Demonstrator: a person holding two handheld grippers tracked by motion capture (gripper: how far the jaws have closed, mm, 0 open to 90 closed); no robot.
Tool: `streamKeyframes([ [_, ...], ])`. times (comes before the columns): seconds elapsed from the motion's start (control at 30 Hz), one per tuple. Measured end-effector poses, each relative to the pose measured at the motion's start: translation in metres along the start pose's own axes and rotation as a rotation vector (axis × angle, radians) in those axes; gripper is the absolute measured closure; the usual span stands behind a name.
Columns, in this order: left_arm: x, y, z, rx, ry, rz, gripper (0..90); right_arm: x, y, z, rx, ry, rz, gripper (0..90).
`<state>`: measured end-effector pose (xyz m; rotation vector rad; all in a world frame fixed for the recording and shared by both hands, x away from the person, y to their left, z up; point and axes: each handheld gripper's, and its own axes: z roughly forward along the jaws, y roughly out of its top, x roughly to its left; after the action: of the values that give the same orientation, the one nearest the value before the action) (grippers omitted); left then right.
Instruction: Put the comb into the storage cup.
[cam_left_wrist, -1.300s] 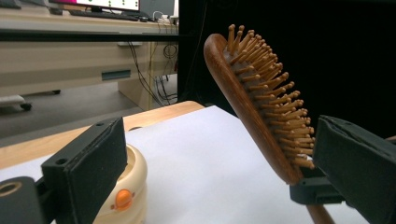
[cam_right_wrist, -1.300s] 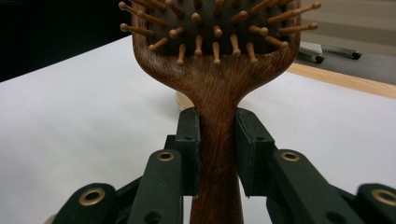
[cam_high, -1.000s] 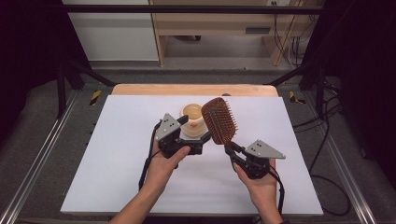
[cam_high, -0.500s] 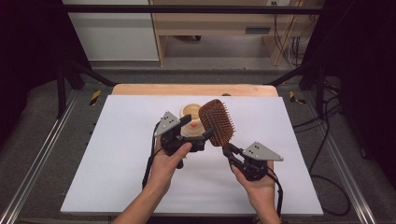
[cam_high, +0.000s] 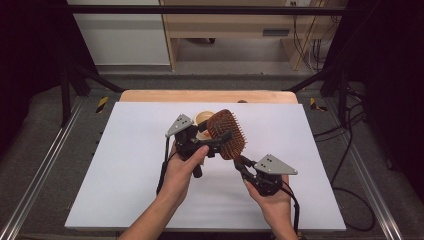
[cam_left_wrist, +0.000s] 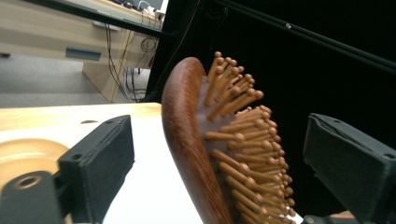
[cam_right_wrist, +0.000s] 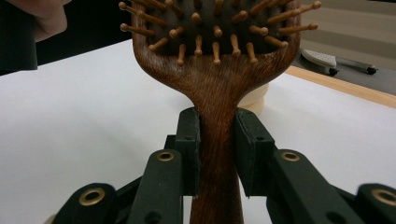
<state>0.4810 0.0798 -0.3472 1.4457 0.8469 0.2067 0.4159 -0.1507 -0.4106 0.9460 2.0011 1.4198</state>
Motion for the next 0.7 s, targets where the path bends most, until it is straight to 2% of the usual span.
streamKeyframes([
  [0.07,0.0014,0.0006,0.0013,0.001,-0.009,-0.024,11.7,0.0004,0.0001,0.0003,-0.003,0.002,-0.001,72.9],
  [0.17,0.0027,0.0011,0.0024,0.004,-0.019,-0.026,19.6,0.0007,0.0000,0.0006,-0.001,0.004,-0.001,72.9],
  [0.4,0.0082,0.0020,0.0038,-0.004,-0.056,-0.096,31.8,0.0003,-0.0002,0.0008,-0.004,0.004,0.001,72.9],
  [0.53,0.0078,0.0015,0.0059,0.001,-0.073,-0.110,36.1,0.0007,-0.0002,0.0013,-0.004,0.007,0.003,72.9],
  [0.7,0.0055,0.0012,0.0079,0.024,-0.064,-0.099,40.8,0.0021,-0.0011,0.0022,0.000,0.014,0.001,72.9],
])
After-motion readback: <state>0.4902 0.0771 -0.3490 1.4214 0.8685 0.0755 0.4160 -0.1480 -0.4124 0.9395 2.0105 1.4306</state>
